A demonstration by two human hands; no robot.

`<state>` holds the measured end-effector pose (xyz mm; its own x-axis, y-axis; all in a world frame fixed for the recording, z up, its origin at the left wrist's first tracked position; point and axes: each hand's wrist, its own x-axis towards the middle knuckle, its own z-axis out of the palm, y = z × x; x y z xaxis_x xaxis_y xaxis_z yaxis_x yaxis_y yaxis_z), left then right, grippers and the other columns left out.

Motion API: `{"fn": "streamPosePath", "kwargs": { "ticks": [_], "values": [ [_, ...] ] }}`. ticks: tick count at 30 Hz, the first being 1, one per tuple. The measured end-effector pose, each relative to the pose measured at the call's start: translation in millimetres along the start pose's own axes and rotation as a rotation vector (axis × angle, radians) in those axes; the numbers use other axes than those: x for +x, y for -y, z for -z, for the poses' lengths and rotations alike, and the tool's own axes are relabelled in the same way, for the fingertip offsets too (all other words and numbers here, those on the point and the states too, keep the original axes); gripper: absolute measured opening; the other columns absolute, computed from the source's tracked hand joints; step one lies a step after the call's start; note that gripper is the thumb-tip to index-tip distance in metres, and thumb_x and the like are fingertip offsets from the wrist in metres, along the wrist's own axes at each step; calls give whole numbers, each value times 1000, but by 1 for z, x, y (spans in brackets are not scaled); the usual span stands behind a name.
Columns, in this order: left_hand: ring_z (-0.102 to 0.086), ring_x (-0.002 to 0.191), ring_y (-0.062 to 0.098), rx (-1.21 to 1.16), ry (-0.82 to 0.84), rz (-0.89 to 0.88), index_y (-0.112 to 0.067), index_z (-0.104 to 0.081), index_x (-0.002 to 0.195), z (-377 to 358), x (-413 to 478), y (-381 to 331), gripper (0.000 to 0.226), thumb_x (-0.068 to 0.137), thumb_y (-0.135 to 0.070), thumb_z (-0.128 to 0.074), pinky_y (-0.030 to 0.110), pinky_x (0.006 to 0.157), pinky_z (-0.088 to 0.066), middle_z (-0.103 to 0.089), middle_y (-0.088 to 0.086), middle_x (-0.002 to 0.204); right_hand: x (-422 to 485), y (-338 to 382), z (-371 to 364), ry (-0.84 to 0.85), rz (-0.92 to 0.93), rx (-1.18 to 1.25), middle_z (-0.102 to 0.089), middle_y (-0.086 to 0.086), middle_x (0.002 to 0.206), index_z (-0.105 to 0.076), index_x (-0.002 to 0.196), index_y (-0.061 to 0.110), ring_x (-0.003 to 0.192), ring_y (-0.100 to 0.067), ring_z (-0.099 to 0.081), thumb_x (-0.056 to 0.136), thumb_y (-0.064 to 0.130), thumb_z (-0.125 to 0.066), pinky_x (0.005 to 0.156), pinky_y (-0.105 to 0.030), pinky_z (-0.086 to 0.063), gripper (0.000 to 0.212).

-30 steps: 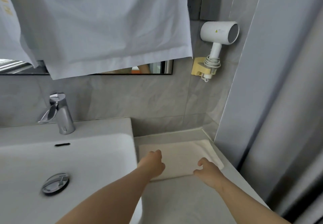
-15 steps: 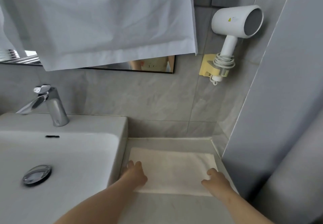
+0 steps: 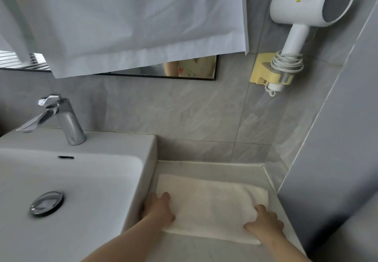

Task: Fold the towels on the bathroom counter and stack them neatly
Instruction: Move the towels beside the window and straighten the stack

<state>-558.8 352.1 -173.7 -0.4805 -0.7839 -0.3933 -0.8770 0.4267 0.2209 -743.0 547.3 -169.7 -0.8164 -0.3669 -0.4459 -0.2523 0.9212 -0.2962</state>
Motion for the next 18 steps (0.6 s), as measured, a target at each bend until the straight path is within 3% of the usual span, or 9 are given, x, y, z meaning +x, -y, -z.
{"fn": "streamPosePath", "kwargs": {
  "ticks": [3, 8, 11, 18],
  "values": [
    [-50, 116, 26, -107, 51, -3, -26, -26, 139, 0, 2, 2, 64, 85, -29, -59, 26, 91, -44, -36, 10, 133, 1, 2, -6, 20, 56, 173, -36, -12, 124, -36, 132, 16, 103, -28, -50, 83, 17, -58, 88, -27, -41, 54],
    [-47, 89, 20, -209, 36, -63, -19, -32, 134, 4, -3, 2, 43, 93, -16, -42, 20, 71, -34, -50, 8, 114, -4, 13, -1, 48, 126, 258, -50, -1, 88, -39, 109, 12, 90, -23, -54, 83, 10, -51, 70, -26, -39, 28],
    [-47, 83, 20, -194, -10, -114, -19, -37, 126, 20, -11, 1, 37, 90, -14, -46, 23, 65, -39, -44, 5, 101, -13, 21, 6, 32, 163, 340, -51, -1, 88, -40, 104, 11, 84, -21, -54, 82, 9, -52, 69, -28, -42, 25],
    [-53, 83, 18, -368, -162, -190, -25, -44, 100, 66, -44, 1, 18, 85, -22, -54, 21, 63, -45, -50, 1, 101, -47, 49, 30, -64, 339, 453, -52, -1, 84, -43, 98, 15, 73, -15, -51, 79, 5, -53, 57, -25, -36, 23]
  ]
}}
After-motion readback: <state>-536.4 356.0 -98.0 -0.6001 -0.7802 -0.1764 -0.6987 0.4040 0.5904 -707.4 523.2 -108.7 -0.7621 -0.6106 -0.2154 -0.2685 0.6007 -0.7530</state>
